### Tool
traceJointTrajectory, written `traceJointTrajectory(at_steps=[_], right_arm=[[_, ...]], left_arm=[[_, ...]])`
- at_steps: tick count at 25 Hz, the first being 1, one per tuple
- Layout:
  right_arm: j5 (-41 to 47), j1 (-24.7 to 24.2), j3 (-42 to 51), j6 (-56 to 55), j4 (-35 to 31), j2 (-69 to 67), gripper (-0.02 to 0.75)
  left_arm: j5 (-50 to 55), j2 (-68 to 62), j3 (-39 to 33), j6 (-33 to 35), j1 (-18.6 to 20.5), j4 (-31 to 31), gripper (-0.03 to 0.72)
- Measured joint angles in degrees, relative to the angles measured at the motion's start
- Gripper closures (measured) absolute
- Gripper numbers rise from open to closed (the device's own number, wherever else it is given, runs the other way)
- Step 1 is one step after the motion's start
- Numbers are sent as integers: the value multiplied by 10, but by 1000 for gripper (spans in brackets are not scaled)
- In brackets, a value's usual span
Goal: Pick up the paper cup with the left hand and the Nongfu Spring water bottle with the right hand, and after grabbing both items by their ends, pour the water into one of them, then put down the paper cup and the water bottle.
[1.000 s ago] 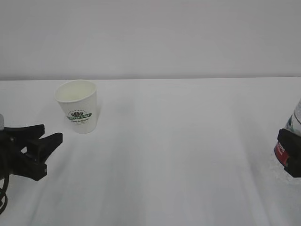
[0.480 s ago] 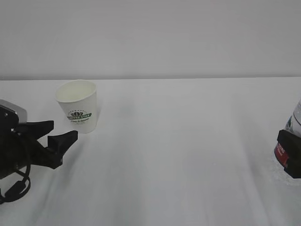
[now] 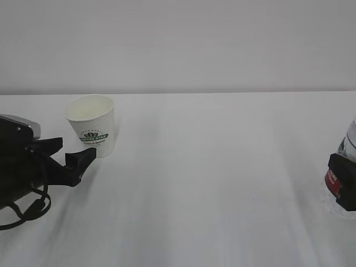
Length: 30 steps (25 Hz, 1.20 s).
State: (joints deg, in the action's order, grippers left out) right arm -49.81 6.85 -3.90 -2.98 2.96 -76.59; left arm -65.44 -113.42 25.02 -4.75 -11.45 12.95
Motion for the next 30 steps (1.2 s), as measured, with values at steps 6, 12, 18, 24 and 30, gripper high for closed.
traceJointTrajectory(at_steps=[6, 12, 18, 24, 30], right_arm=[[0, 0, 0, 1, 0, 0, 341], [0, 0, 0, 4, 0, 0, 341], [0, 0, 0, 8, 0, 0, 341], [0, 0, 0, 10, 0, 0, 341], [0, 0, 0, 11, -1, 0, 341]], left_arm=[[0, -49, 44, -46, 0, -1, -3], [0, -81, 85, -52, 0, 5, -3], [-1, -99, 98, -53, 0, 7, -3], [-1, -103, 116, -54, 0, 17, -3], [-1, -103, 133, -54, 0, 18, -4]])
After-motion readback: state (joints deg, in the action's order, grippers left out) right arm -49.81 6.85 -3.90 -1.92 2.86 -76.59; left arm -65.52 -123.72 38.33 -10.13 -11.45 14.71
